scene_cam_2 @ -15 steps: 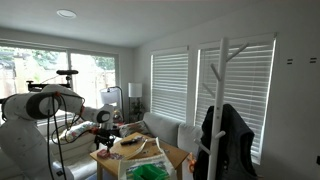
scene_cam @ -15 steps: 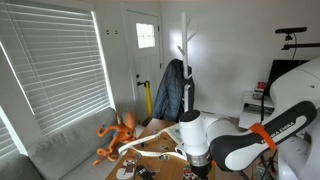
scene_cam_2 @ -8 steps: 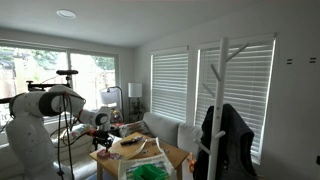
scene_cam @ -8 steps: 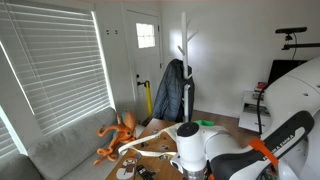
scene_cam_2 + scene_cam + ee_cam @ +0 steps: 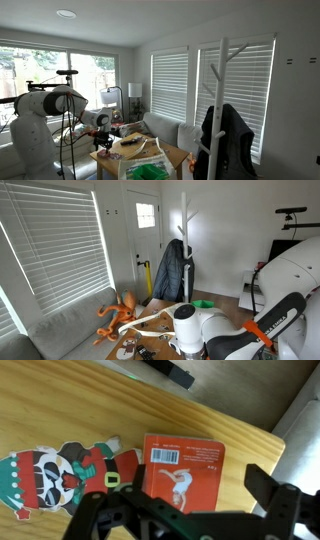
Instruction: Put the book in the green bowl
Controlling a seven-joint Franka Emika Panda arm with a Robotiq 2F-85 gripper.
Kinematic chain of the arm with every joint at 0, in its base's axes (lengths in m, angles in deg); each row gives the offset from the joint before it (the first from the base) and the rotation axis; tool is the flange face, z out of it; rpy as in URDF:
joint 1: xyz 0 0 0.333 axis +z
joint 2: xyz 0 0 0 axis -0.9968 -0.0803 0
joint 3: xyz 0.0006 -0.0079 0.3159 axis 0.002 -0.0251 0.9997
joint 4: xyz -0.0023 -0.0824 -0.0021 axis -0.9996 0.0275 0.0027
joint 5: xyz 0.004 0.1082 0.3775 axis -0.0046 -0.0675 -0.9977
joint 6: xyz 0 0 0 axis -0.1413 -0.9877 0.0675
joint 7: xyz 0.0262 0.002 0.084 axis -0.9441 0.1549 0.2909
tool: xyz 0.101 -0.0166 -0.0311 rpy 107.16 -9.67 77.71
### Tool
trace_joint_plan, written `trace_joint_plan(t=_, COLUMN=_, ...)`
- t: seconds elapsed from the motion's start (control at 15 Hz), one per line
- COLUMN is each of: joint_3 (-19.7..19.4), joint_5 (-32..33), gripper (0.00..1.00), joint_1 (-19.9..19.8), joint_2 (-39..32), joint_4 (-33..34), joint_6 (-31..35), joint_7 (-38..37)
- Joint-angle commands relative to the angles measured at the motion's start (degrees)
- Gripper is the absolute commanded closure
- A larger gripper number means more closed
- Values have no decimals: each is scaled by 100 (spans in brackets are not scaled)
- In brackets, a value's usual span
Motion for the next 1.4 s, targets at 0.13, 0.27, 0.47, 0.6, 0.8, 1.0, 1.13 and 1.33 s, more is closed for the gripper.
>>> trace_joint_plan(t=0.13, joint_3=-92, joint_5=12, gripper=0, joint_1=-22, joint_2=45, joint_4=19, joint_6=-39, joint_7=-17)
trace_joint_plan(t=0.27, joint_3=-122, joint_5=0, gripper=0, joint_1=-22, joint_2=96, joint_4=-14, joint_6=-31, joint_7=14)
trace_joint_plan(t=0.47, joint_3=-131, joint_5=36, gripper=0, joint_1=-22, joint_2=99, joint_4=-21, joint_6=-34, joint_7=2)
trace_joint_plan(t=0.6, joint_3=-116, joint_5=73, gripper=0, joint_1=-19, joint_2=60, joint_4=-18, joint_6=-20, joint_7=-10)
trace_joint_plan(t=0.8, joint_3=-104, joint_5=103, gripper=0, joint_1=-22, joint_2=37, joint_4=-27, joint_6=-38, joint_7=-47)
trace_joint_plan(t=1.0, joint_3=-137, joint_5=110, gripper=0, joint_1=-56, joint_2=50, joint_4=-69, joint_6=-65, joint_7=-60)
trace_joint_plan(t=1.13, joint_3=-144, joint_5=122, gripper=0, joint_1=-72, joint_2=54, joint_4=-71, joint_6=-83, joint_7=-65)
trace_joint_plan(t=1.33, joint_3=-125, joint_5=214, gripper=0, joint_1=-82, joint_2=-27, joint_4=-29, joint_6=-129, joint_7=-102)
